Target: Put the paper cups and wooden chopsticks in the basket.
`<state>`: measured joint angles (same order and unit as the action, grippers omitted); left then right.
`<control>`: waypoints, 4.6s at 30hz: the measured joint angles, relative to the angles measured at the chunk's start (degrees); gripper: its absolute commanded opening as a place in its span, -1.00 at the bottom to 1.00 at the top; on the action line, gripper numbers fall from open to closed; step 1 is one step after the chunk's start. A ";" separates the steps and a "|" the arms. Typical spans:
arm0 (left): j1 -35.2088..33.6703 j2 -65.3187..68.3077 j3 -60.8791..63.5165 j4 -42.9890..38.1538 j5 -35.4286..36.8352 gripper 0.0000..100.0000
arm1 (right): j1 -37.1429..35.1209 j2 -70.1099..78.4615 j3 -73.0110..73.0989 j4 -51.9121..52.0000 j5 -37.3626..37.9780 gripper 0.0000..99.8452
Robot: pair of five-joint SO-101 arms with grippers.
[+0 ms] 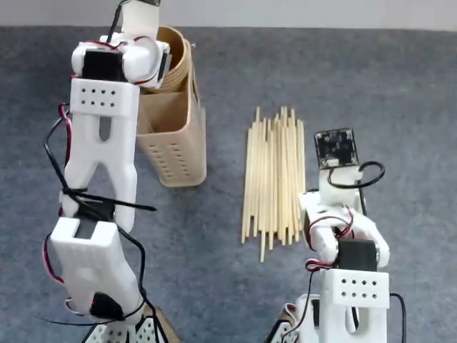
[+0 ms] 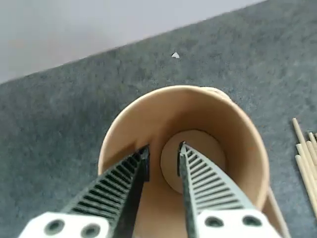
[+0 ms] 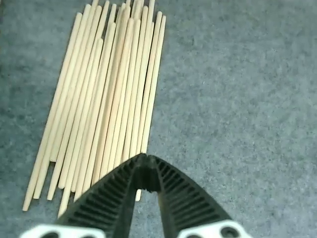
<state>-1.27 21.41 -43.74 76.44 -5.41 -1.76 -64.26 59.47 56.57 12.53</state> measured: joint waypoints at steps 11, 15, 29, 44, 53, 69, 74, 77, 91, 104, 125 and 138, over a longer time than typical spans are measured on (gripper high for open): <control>0.88 3.08 -1.41 -0.09 -0.09 -0.73 | 0.00 -0.09 0.44 0.00 0.00 -0.99; 2.20 0.97 -5.54 2.37 -0.18 -0.73 | 0.00 -0.09 0.44 0.00 0.00 -0.99; -9.49 -13.01 -17.93 21.01 5.63 -0.74 | -0.26 4.84 -7.56 3.69 0.18 -0.98; -18.55 -13.45 35.16 13.10 16.26 -0.73 | -0.35 55.82 -37.45 2.29 2.81 -0.98; -13.36 -13.45 56.26 -5.80 16.62 -0.73 | 1.23 78.68 -50.29 2.20 3.08 -0.98; -13.45 -13.45 56.88 -7.56 16.62 -0.73 | 0.97 83.43 -53.80 2.02 3.08 -0.74; -13.45 -13.45 56.88 -7.56 16.62 -0.73 | 0.26 83.52 -53.80 2.02 3.08 -0.73; -13.45 -13.45 56.88 -7.56 16.62 -0.73 | -0.62 83.52 -53.80 2.02 3.08 -0.73; -13.45 -13.45 56.88 -8.53 16.62 -0.73 | -1.49 65.14 -39.56 -4.57 1.49 -0.72; -13.45 -13.45 58.37 -8.70 16.62 -0.73 | -4.31 54.95 -17.49 -22.51 2.20 -0.72; -13.45 -13.45 58.90 -9.67 16.62 -0.73 | -2.90 61.45 -17.41 -25.32 2.20 -0.98; -13.45 -13.45 58.90 -9.67 16.62 -0.73 | -0.97 58.81 -17.85 -25.32 0.53 -0.99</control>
<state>-14.73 7.96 15.16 66.77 11.21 -2.73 -5.45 41.63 31.25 13.05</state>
